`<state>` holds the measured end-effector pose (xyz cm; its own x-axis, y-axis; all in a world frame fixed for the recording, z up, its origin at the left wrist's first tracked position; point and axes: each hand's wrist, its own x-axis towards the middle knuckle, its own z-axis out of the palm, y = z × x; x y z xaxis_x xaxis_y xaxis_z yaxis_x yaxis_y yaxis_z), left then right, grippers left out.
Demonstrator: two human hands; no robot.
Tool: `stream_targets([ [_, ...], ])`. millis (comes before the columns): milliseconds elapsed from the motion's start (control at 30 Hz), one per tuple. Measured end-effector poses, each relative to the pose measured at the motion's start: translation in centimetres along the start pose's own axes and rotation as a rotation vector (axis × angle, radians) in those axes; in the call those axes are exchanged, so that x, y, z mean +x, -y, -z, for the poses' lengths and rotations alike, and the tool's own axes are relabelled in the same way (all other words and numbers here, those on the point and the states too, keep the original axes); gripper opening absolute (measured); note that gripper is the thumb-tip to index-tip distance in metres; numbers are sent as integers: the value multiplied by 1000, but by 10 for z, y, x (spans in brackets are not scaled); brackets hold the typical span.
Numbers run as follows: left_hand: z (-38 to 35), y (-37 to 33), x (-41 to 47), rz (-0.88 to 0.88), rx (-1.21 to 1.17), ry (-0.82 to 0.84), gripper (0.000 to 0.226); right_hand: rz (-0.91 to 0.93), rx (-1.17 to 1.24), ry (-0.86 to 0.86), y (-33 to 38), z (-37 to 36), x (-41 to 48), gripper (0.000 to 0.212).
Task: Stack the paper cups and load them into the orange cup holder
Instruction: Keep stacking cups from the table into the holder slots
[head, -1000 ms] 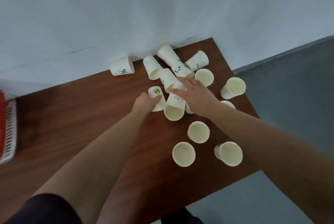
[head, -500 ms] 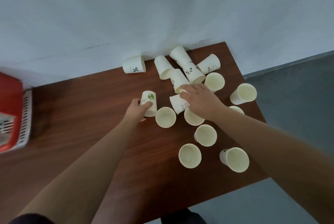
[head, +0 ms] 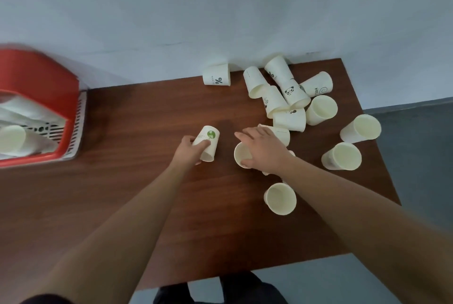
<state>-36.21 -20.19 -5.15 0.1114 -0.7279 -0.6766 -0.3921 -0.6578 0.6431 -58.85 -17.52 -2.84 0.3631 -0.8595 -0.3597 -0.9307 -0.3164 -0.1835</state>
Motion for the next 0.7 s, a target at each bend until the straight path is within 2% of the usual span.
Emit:
stream_targets([
  [100,14,8,-5,18,-12,-31,52,41,-38,-66,6,-9,4,52],
  [267,38,16,-19,39,-108,-50,48,-29,-20,-83,13,10,5,44],
  [367,57,26,-30,32,-160,-70,50,-95,162,-201,25,21,8,25],
  [400,65,30,-34,32,-177,-78,49,-107,206,-209,31,25,10,27],
  [433,72,35,-37,36,-194,-89,48,-113,183,-180,36,30,11,38],
  [500,86,44,-42,44,-200,-116,44,-128,24,-31,40,35,12,71],
  [567,97,52,-47,50,-173,-136,39,-124,-81,92,41,35,9,86],
  [700,104,62,-50,46,-189,-136,38,-111,-78,126,48,19,2,66],
])
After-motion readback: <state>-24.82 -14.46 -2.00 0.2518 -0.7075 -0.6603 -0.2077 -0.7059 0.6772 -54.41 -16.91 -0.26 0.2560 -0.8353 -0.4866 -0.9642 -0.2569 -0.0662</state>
